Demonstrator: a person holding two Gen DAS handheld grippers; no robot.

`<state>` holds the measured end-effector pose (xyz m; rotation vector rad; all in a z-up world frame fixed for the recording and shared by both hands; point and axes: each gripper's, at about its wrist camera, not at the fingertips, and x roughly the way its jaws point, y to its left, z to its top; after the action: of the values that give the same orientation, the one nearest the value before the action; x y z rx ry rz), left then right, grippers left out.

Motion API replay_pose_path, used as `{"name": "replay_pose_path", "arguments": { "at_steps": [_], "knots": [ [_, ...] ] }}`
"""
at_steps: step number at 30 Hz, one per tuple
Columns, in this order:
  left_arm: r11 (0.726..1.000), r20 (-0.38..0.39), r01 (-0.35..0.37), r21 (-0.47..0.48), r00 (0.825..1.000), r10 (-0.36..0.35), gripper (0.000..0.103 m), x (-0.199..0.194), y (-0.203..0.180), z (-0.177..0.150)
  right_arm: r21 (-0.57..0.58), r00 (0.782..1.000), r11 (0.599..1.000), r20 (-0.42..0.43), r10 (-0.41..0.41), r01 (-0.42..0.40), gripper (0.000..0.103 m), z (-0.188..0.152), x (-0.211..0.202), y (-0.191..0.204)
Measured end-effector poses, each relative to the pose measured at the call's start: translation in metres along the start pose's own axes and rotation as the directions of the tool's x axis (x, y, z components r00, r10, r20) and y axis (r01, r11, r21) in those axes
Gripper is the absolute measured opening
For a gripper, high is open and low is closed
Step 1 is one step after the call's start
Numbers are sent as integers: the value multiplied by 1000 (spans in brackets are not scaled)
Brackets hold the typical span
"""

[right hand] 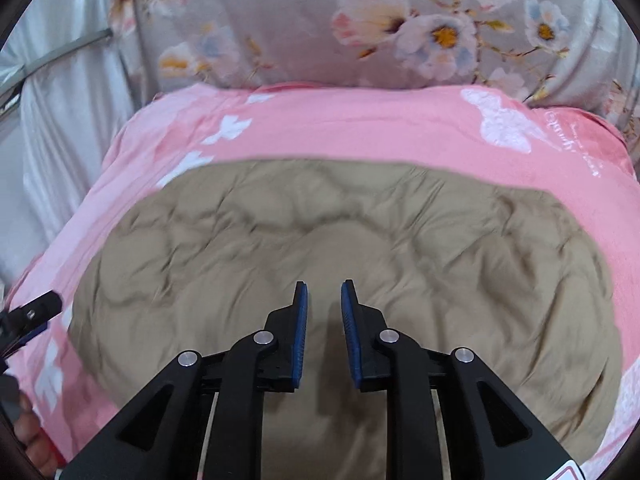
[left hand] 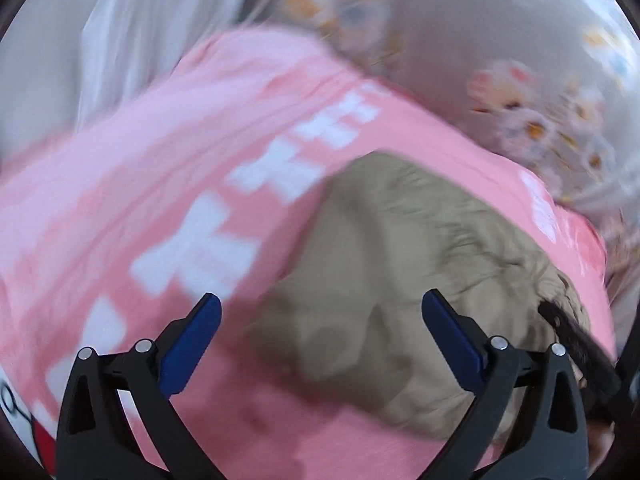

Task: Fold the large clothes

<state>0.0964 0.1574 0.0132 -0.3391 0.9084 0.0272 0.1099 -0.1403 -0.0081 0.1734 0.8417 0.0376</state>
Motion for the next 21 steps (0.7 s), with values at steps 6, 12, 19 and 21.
{"name": "replay_pose_path", "arguments": {
  "at_steps": [6, 12, 19, 21],
  "knots": [
    [970, -108, 160, -185, 977, -182, 97, 48, 21, -16, -7, 999, 999, -38, -34, 34, 20, -17, 25, 12],
    [979, -95, 202, -12, 975, -202, 41, 40, -54, -1, -22, 997, 998, -47, -64, 63, 20, -20, 39, 13],
    [928, -11, 311, 206, 949, -316, 21, -39, -130, 15, 3, 998, 998, -42, -56, 56, 19, -23, 17, 4],
    [916, 4, 311, 253, 946, -323, 21, -53, -144, 15, 46, 1000, 999, -12, -12, 13, 19, -33, -13, -12]
  ]
}}
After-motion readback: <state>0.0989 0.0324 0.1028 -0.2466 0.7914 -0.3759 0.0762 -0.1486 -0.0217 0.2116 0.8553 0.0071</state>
